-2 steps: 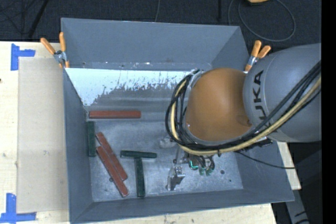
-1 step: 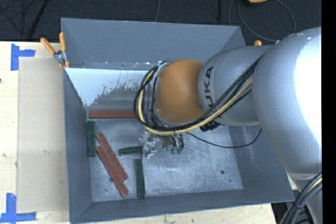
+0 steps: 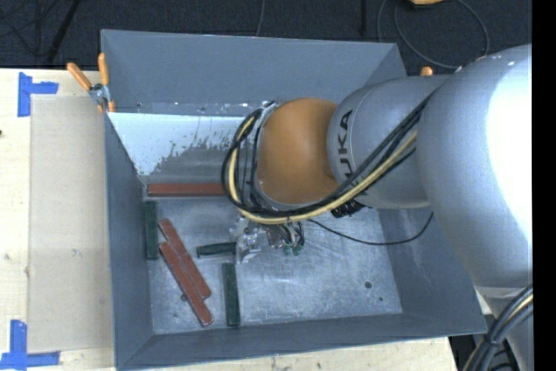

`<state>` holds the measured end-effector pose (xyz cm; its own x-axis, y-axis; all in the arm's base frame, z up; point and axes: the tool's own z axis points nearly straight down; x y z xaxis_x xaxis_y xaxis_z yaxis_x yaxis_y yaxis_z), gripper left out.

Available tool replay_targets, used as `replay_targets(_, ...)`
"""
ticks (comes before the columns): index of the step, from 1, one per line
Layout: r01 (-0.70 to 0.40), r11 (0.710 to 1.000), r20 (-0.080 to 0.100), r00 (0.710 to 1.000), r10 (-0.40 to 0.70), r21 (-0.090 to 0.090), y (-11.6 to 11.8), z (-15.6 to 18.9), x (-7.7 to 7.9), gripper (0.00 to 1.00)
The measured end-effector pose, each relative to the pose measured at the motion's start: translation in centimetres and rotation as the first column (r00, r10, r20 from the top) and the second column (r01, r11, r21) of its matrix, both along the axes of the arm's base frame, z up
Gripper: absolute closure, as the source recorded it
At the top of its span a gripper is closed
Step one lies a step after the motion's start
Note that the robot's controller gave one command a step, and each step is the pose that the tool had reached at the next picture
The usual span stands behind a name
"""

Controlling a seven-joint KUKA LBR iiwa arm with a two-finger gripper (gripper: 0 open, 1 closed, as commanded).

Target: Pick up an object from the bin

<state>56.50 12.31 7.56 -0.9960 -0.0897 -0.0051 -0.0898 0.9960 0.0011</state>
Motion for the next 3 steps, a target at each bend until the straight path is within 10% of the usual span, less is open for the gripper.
replay_targets(2, -0.181, 0.984, 0.000, 0.984, 0.181, -0.001, -1.6, 0.7, -0.6, 1.00)
replay_targets(3, -0.222, 0.975, 0.005, 0.975, 0.222, -0.001, 1.5, 16.9, 0.9, 1.00)
